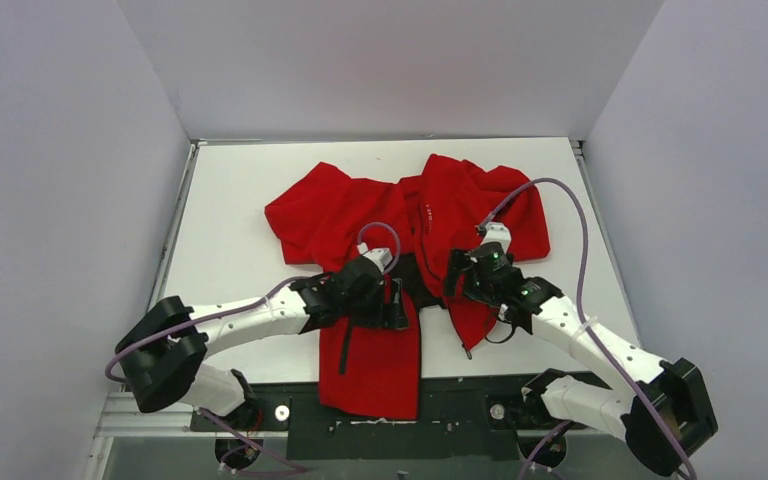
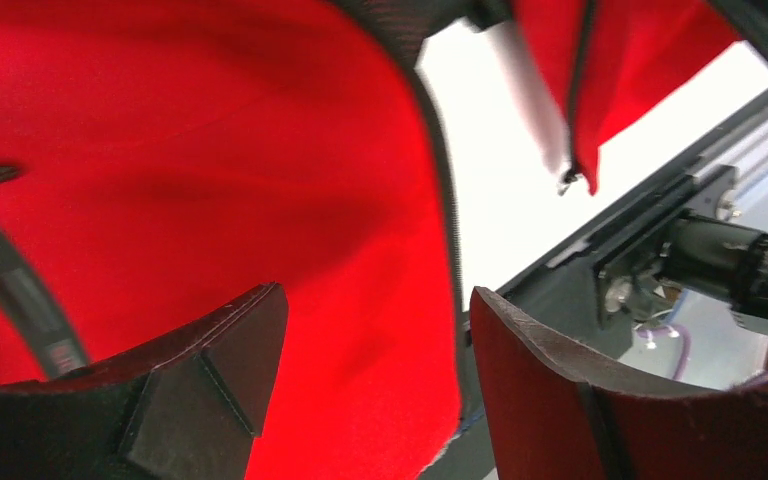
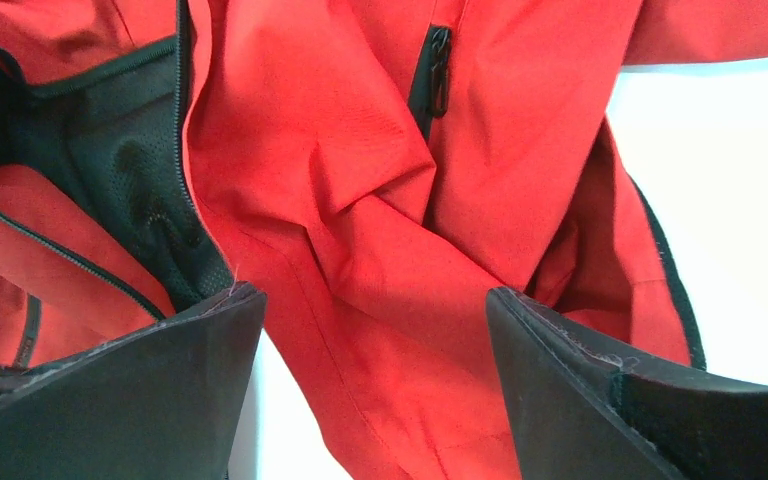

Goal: Zip up the jacket

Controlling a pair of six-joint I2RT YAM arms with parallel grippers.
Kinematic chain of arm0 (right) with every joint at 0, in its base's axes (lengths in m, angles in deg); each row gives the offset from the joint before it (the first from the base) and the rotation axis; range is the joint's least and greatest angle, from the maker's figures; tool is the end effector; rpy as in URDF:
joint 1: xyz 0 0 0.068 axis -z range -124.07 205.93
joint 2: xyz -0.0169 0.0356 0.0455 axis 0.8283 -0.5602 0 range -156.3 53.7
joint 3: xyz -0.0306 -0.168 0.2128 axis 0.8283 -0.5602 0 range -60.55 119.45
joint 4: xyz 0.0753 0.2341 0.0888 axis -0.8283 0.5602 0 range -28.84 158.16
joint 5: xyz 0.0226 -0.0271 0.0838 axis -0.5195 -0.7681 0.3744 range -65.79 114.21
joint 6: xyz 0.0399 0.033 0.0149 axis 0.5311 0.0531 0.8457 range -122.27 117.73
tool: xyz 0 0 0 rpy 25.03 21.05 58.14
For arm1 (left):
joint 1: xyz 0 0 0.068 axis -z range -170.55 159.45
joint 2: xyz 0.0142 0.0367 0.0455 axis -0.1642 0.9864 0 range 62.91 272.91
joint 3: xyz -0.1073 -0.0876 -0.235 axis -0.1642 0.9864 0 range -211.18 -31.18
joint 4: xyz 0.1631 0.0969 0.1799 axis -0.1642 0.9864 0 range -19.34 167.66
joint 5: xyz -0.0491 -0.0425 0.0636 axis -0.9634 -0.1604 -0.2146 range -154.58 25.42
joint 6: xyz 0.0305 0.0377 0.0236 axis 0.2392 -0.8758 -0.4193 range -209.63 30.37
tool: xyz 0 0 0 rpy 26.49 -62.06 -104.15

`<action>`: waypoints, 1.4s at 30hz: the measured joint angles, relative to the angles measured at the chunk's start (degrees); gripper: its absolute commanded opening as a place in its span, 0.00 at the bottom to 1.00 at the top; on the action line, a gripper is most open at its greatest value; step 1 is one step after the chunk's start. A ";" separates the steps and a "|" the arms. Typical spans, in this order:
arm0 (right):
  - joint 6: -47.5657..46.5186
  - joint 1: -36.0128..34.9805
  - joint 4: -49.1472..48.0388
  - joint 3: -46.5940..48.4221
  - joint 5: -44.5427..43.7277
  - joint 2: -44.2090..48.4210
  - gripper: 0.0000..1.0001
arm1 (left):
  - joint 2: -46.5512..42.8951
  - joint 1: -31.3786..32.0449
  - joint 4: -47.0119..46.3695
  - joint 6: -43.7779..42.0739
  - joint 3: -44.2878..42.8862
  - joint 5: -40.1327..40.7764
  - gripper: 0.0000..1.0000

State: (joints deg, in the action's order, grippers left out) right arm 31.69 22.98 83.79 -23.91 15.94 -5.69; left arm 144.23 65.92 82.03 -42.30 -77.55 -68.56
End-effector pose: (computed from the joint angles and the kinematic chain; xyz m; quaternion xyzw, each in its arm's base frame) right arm 0.1802 0.1107 0.2236 0.0355 0.9225 0.1530 0.3527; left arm 0.1588 -0.2440 0.2041 0.0868 0.9237 -0.3125 0.2040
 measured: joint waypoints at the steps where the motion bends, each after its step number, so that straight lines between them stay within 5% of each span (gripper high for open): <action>1: -0.26 0.00 -0.22 0.00 0.48 -0.90 0.82 | 0.02 -0.81 -0.15 -0.02 0.96 -0.22 0.66; 25: -0.22 0.87 -15.08 9.73 7.82 -32.30 0.51 | 3.52 -22.34 -9.86 1.55 9.16 3.28 0.66; 37: 2.75 6.49 -16.48 26.23 9.75 -46.49 0.53 | 11.45 -28.48 -13.33 0.20 2.29 3.52 0.66; 42: 2.19 8.72 -14.62 29.81 9.53 -46.99 0.65 | 14.53 -28.55 -11.72 -1.03 -2.58 2.91 0.66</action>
State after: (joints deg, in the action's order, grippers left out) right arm 33.87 31.70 69.17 5.90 25.47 -52.69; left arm 158.76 37.38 70.32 -43.33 -80.12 -65.66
